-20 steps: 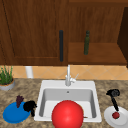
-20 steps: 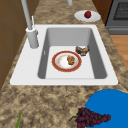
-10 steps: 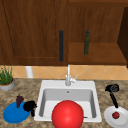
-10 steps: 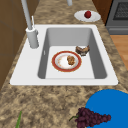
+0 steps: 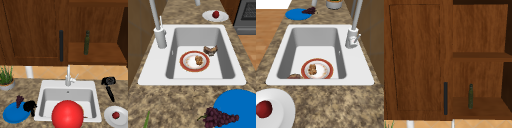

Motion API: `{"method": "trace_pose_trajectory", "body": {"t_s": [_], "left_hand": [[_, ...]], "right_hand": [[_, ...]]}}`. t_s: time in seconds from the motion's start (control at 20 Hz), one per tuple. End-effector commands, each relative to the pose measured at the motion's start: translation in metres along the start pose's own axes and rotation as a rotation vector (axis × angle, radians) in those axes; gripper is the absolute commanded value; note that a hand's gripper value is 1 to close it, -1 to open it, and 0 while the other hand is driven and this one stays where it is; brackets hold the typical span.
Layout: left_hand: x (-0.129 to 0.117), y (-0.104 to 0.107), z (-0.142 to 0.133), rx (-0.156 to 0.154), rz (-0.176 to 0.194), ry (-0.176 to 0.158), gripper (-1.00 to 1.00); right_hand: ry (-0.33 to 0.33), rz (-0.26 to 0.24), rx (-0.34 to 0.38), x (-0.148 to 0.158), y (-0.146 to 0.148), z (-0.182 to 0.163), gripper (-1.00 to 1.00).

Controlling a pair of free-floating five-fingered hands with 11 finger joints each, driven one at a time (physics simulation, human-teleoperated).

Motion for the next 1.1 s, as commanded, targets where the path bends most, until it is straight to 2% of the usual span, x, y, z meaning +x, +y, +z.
{"method": "trace_pose_trajectory", "body": {"t_s": [0.0,0.35,1.05], "left_hand": [[0.000,0.000,0.000,0.000,0.000,0.000,0.00],[0.000,0.000,0.000,0.000,0.000,0.000,0.00],[0.000,0.000,0.000,0.000,0.000,0.000,0.00]], "right_hand": [[0.022,-0.017,0.005,0.005,-0.023,0.023,-1.00],[0.040,-0.010,0.001,0.008,-0.068,0.059,-1.00],[0.016,-0.029,-0.003,0.001,-0.155,0.135,-1.00]]}}
